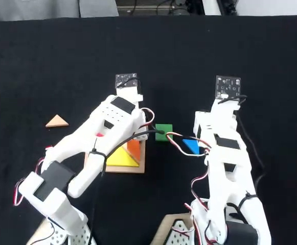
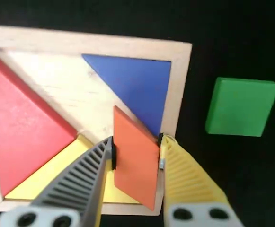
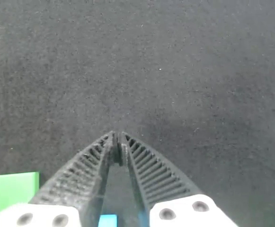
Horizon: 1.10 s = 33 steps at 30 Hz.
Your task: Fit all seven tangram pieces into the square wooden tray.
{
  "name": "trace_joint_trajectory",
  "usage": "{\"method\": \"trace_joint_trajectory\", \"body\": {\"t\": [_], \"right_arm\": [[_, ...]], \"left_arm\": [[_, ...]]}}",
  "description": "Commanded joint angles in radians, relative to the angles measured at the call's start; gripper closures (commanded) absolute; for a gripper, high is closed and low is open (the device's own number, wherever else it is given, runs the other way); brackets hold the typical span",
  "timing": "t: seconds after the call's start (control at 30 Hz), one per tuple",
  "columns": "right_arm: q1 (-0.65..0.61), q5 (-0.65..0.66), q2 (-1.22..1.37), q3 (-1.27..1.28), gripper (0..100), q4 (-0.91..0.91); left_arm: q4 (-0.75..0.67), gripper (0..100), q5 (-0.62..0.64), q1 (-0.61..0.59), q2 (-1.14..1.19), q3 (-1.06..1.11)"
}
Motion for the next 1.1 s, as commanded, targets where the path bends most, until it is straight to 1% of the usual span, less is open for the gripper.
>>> {"method": "trace_joint_trajectory", "body": {"t": [0.0,0.17,0.3,0.4,0.77,0.9,0.97,1.07], "right_arm": [[0.011,0.0,-0.038,-0.028,98.7,-0.021],[0.011,0.0,-0.038,-0.028,98.7,-0.021],[0.011,0.0,-0.038,-0.028,98.7,-0.021],[0.011,0.0,-0.038,-0.028,98.7,-0.021],[0.011,0.0,-0.038,-0.028,98.7,-0.021],[0.011,0.0,-0.038,-0.03,98.7,-0.021],[0.011,0.0,-0.038,-0.03,98.7,-0.021],[0.011,0.0,-0.038,-0.035,98.7,-0.018]], "left_arm": [[-0.012,93,0.008,0.012,-0.006,-0.048],[-0.012,93,0.006,0.012,-0.005,-0.045],[-0.003,83,0.009,0.01,-0.005,-0.038],[-0.011,78,0.009,0.01,-0.006,-0.022],[0.0,78,0.005,0.004,-0.015,-0.021],[0.069,78,0.003,0.008,-0.025,-0.077],[0.086,78,0.002,-0.015,-0.041,-0.119],[0.069,78,0.003,-0.056,-0.048,-0.166]]}}
